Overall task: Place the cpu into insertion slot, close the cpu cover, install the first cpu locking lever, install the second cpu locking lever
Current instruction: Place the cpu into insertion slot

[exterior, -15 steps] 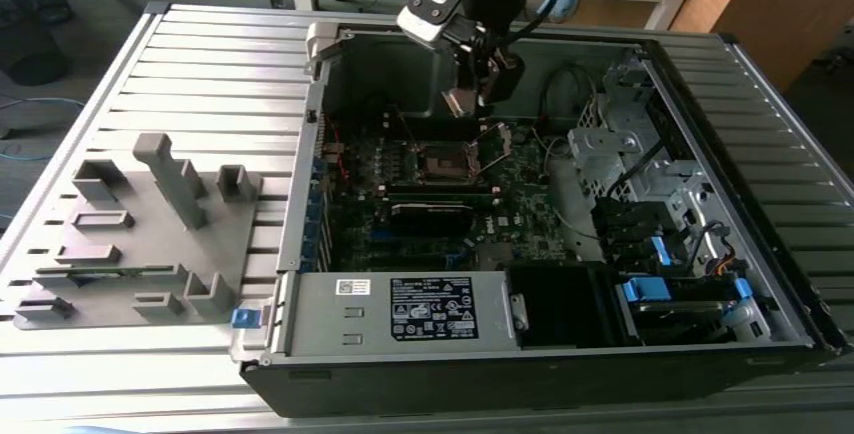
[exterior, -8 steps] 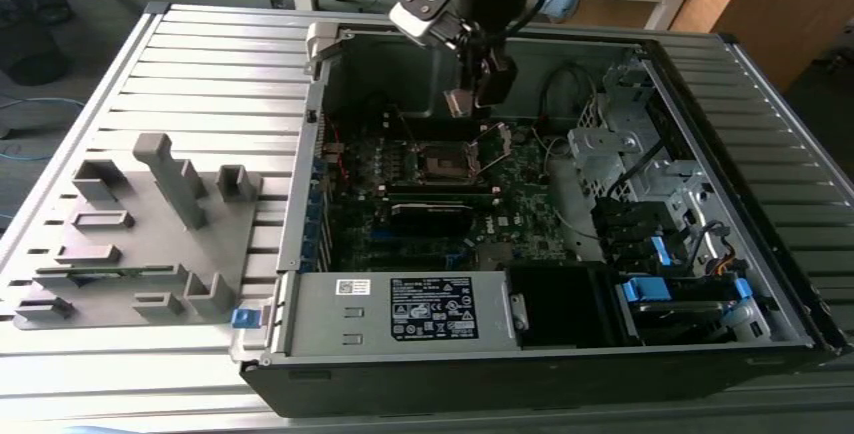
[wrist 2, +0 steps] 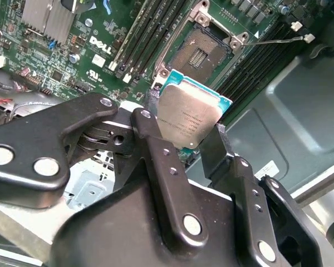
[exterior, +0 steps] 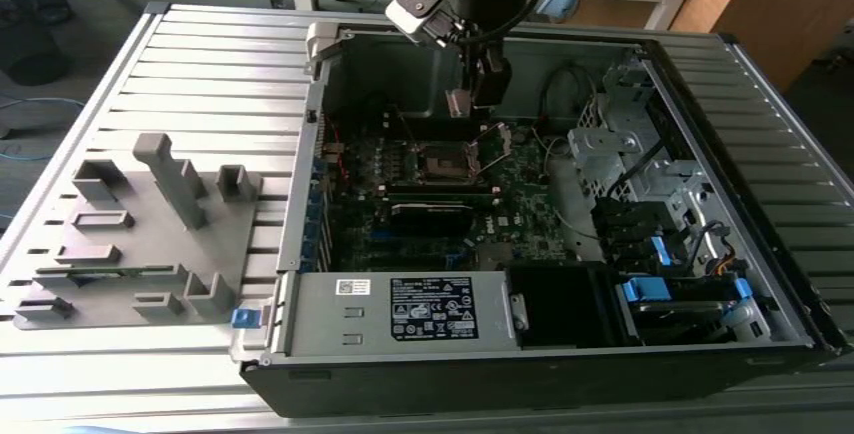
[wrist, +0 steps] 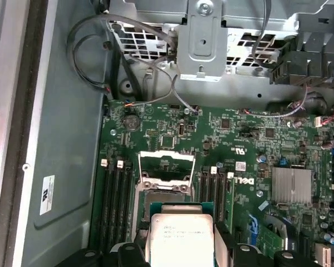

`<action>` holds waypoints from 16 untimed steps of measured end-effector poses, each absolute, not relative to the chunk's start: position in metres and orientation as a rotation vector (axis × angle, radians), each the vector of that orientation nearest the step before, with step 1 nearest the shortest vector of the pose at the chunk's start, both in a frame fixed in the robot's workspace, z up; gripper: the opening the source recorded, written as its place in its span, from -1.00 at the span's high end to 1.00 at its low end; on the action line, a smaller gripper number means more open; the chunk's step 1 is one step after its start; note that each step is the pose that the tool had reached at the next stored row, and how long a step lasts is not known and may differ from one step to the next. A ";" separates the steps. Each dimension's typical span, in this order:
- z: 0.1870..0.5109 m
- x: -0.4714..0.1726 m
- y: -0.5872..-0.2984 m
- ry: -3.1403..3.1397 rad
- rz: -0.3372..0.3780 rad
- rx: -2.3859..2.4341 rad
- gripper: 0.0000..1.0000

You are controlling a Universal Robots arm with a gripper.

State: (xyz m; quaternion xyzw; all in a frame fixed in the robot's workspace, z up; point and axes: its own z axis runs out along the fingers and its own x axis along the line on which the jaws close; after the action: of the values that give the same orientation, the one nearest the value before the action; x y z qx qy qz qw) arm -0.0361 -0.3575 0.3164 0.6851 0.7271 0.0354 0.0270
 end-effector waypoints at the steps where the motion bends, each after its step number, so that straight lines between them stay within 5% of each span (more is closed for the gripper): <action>1: 0.316 -0.036 -0.357 2.246 0.110 2.116 -0.07; 16: 0.310 -0.041 -0.357 2.179 0.108 2.183 -0.07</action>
State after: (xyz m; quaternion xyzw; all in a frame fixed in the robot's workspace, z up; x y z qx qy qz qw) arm -0.0413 -0.3568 0.3098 0.7071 0.7057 0.0350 0.0277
